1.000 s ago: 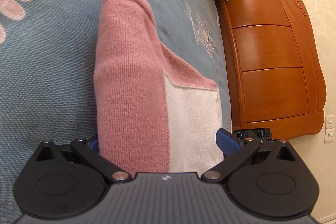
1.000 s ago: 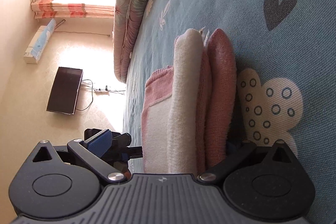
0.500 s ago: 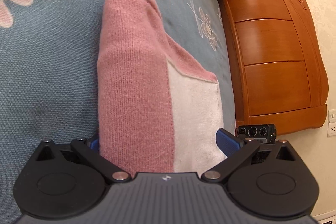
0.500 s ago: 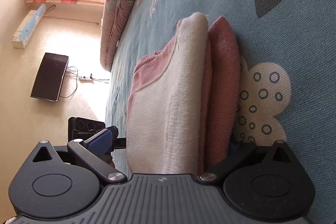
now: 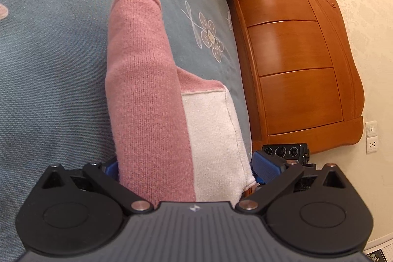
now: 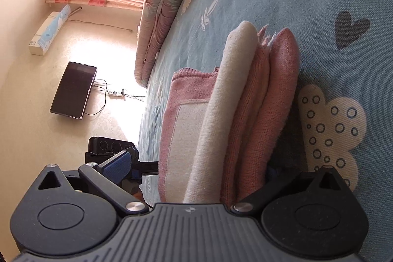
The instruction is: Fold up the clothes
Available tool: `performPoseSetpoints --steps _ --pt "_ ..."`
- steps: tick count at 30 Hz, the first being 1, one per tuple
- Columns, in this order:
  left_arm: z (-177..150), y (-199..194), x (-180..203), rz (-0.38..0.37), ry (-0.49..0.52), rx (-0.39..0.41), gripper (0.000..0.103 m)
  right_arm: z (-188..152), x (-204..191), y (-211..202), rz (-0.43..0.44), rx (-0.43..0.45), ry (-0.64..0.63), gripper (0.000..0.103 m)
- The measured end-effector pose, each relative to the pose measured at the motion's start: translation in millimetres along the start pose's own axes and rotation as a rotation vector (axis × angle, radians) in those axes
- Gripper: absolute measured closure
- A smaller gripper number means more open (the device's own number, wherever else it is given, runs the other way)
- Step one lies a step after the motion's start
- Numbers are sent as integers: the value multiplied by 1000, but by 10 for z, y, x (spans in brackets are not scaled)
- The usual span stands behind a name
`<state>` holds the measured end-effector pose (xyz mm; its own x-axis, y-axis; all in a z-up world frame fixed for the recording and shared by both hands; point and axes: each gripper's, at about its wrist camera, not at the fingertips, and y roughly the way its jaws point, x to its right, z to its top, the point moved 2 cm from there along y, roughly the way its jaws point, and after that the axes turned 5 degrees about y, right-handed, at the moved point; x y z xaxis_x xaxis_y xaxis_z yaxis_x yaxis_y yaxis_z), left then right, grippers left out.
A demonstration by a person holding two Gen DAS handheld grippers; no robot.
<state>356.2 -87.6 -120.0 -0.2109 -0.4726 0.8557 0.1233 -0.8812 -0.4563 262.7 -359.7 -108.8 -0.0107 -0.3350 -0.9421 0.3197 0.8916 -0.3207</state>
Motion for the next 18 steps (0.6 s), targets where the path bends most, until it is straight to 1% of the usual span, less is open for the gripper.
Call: performPoseSetpoints --steps 6,12,18 --pt "89 85 201 -22 41 -3 2 69 -62 -227 0 42 -21 0" --pt "222 474 481 -48 98 -38 2 229 -46 -649 -16 103 -37 0" --pt "325 970 707 -98 147 -87 2 490 73 -1226 -56 170 -44 0"
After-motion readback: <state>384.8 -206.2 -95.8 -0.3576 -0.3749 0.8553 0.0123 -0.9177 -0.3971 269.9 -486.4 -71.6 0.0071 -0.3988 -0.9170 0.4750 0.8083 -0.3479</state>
